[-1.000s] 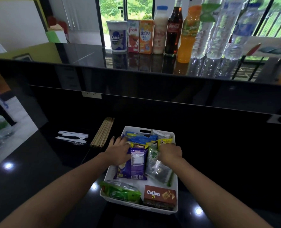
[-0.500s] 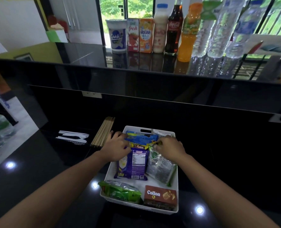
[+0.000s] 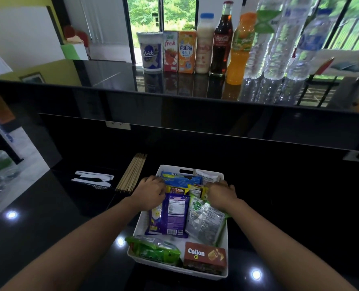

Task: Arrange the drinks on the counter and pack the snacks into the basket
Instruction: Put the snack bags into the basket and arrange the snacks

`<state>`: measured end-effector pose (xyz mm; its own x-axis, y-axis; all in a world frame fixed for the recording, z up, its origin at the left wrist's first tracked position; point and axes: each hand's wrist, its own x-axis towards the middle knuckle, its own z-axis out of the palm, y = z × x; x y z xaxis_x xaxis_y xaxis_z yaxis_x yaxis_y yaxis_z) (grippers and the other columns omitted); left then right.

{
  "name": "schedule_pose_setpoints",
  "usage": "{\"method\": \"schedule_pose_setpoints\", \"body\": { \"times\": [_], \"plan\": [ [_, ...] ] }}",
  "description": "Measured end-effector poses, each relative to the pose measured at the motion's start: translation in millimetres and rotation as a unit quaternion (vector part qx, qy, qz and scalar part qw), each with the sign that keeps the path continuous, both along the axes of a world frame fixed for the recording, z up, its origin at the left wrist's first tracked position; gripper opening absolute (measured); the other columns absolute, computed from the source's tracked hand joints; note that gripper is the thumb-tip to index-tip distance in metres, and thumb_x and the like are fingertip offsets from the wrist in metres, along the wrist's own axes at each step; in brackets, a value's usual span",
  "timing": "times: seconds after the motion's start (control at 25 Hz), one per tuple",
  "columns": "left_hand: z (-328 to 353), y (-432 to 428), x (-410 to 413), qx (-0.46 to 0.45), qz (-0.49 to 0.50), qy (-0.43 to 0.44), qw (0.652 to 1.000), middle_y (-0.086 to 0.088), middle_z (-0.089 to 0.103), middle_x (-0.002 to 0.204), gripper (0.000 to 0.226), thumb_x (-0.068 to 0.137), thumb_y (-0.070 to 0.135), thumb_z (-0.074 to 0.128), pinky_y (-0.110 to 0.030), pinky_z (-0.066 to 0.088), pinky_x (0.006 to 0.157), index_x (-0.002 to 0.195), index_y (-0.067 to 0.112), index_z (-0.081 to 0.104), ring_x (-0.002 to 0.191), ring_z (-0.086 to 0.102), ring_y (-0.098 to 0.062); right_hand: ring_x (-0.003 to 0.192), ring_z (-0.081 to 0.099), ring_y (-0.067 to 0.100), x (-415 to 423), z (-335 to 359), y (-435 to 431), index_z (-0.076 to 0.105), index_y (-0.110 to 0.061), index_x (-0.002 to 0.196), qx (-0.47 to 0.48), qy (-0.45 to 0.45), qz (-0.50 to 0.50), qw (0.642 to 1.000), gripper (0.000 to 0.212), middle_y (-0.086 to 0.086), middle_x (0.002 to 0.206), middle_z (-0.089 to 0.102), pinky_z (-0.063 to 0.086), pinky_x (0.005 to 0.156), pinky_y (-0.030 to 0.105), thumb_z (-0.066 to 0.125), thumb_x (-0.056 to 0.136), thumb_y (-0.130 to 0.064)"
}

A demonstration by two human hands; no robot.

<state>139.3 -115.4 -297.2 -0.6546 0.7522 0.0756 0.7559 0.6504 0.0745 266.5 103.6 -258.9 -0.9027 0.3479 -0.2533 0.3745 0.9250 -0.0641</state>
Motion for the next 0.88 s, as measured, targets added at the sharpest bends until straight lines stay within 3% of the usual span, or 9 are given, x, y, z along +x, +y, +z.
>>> {"method": "schedule_pose_setpoints", "body": {
  "times": [0.2,0.36,0.52,0.72,0.8,0.88],
  "plan": [
    [-2,10,-3,-0.024,0.022,-0.021,0.999,0.003,0.048,0.132,0.030,0.092,0.034,0.041,-0.038,0.024,0.107,0.114,0.022,0.057,0.127,0.035,-0.019,0.141,0.025,0.031,1,-6,2,0.028,-0.024,0.149,-0.009,0.013,-0.011,1.000,0.053,0.010,0.149,0.037,0.026,0.111,0.047,0.040,0.098,-0.017],
    [-3,16,-6,-0.055,0.029,-0.022,0.998,-0.001,0.042,0.138,0.038,0.095,0.033,0.036,-0.041,0.024,0.109,0.128,0.018,0.048,0.128,0.033,-0.022,0.137,0.030,0.030,3,-8,1,0.032,-0.024,0.147,-0.018,0.048,-0.017,0.999,0.046,0.008,0.148,0.039,0.029,0.108,0.044,0.036,0.101,-0.022],
    [-5,19,-4,-0.059,0.040,0.000,0.997,0.000,0.031,0.149,0.043,0.096,0.036,0.036,-0.047,0.015,0.114,0.135,0.020,0.044,0.135,0.025,-0.024,0.140,0.026,0.028,8,-7,0,0.032,-0.023,0.148,-0.042,0.079,-0.025,0.996,0.047,0.007,0.153,0.034,0.028,0.109,0.042,0.037,0.101,-0.030],
    [-4,-2,1,0.058,0.041,0.028,0.997,-0.001,0.035,0.145,0.035,0.090,0.041,0.037,-0.044,0.019,0.109,0.113,0.022,0.055,0.132,0.028,-0.023,0.136,0.029,0.028,20,-12,-4,0.036,-0.024,0.146,-0.058,0.158,-0.062,0.984,0.051,0.003,0.153,0.034,0.031,0.105,0.041,0.043,0.098,-0.038],
    [-8,-18,5,0.124,0.066,0.000,0.990,-0.001,0.037,0.143,0.037,0.089,0.045,0.041,-0.039,0.023,0.104,0.116,0.022,0.052,0.130,0.030,-0.022,0.136,0.028,0.030,25,-16,-8,0.036,-0.022,0.146,-0.087,0.182,-0.091,0.975,0.054,0.003,0.154,0.031,0.032,0.105,0.040,0.048,0.096,-0.039],
    [-16,-31,12,0.185,0.105,-0.081,0.974,-0.003,0.034,0.144,0.047,0.089,0.045,0.054,-0.038,0.026,0.105,0.129,0.020,0.045,0.133,0.030,-0.022,0.134,0.029,0.031,31,-20,-12,0.036,-0.019,0.145,-0.150,0.225,-0.144,0.952,0.058,0.006,0.153,0.032,0.032,0.103,0.038,0.053,0.094,-0.039]
  ]
}}
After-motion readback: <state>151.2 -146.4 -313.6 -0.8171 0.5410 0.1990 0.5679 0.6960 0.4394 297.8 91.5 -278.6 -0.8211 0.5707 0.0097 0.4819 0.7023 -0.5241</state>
